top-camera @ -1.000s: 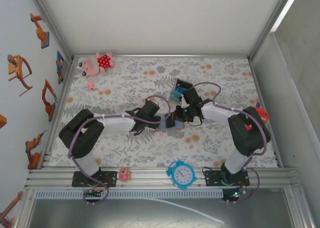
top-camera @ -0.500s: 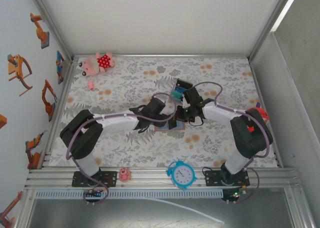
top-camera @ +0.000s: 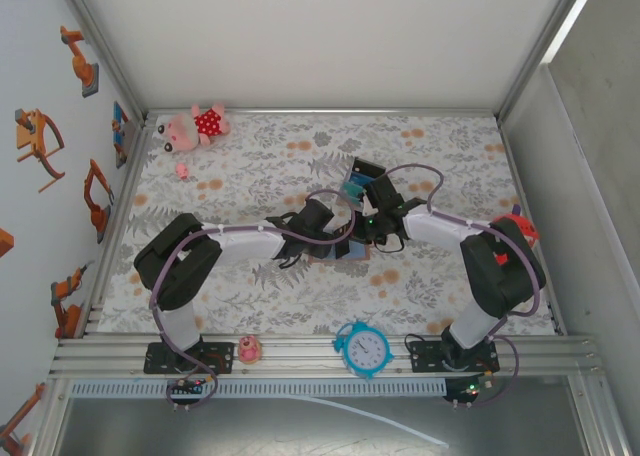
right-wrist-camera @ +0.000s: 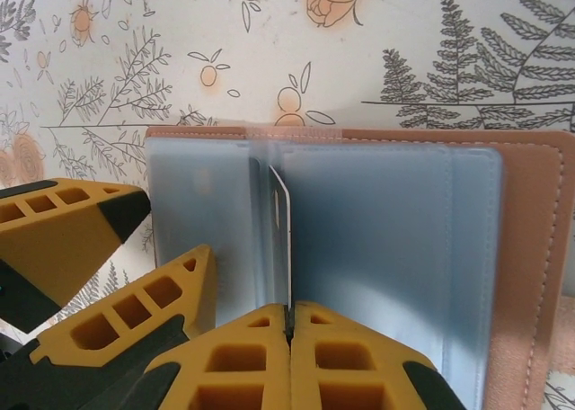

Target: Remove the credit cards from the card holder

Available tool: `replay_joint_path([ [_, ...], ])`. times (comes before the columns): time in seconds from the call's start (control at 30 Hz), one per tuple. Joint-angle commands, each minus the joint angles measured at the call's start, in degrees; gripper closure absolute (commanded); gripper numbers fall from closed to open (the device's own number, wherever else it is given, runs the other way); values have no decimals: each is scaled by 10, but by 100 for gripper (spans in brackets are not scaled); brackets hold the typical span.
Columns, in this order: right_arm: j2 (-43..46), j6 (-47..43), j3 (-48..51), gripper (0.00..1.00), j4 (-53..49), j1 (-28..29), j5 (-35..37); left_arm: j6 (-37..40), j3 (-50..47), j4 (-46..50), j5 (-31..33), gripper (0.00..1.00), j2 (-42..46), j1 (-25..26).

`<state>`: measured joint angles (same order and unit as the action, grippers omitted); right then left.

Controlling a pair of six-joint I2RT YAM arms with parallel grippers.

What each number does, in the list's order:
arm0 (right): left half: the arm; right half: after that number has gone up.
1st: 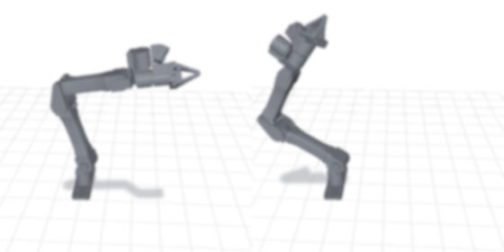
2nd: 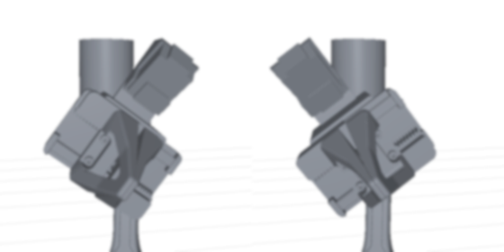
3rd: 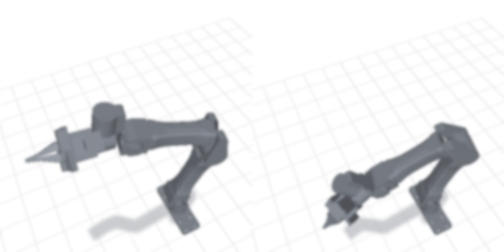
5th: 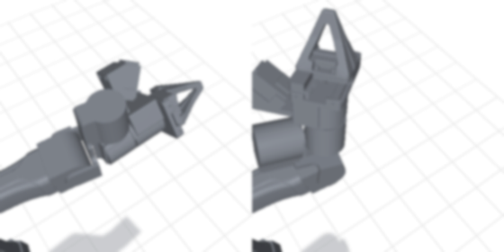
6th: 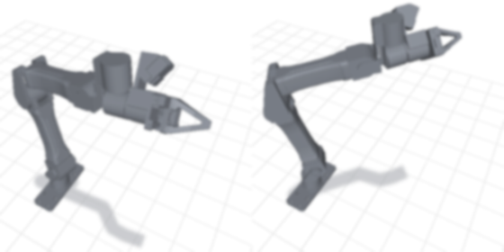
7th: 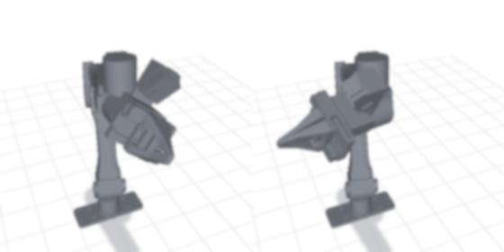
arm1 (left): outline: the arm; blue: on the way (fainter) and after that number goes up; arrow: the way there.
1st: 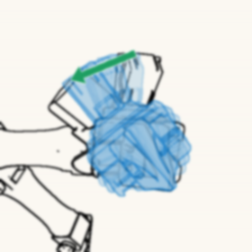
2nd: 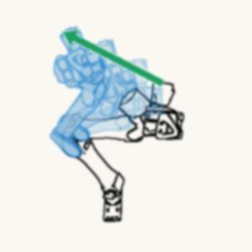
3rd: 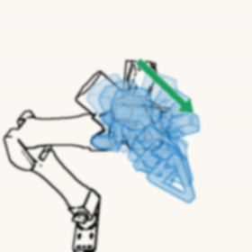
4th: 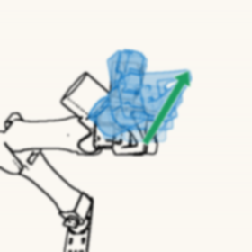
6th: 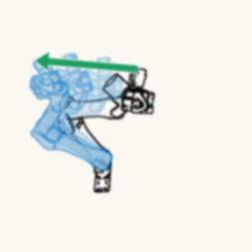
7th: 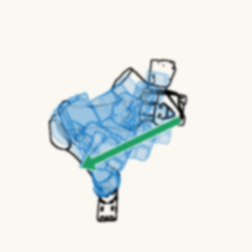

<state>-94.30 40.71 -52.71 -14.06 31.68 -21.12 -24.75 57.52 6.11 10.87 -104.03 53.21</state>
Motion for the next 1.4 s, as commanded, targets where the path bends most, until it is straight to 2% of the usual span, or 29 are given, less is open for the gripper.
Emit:
replay_joint_path([
  [0.0,-9,12,8,93,10,14,-3,-15,-1,1,-18,50,-9,3],
  [0.13,-16,11,6,86,11,15,-1,-23,-9,-4,-17,50,-2,3],
  [0.27,-22,9,3,84,11,18,0,-28,-14,-7,-16,50,3,3],
  [0.3,-23,8,2,85,7,18,2,-28,-15,-7,-16,50,5,3],
  [0.4,-19,-1,-4,100,-13,18,18,-27,-18,-2,-9,50,10,3],
  [0.73,54,-85,-64,100,-135,16,106,23,-62,-2,2,49,53,-13],
  [0.97,62,-157,-143,100,-213,8,161,61,-73,0,1,49,78,-16],
  [1.23,9,-282,-279,100,-261,-19,225,61,-60,21,-2,37,119,-20],
  [1.37,-31,-358,-339,100,-263,-29,246,56,-60,31,8,25,146,-20],
])
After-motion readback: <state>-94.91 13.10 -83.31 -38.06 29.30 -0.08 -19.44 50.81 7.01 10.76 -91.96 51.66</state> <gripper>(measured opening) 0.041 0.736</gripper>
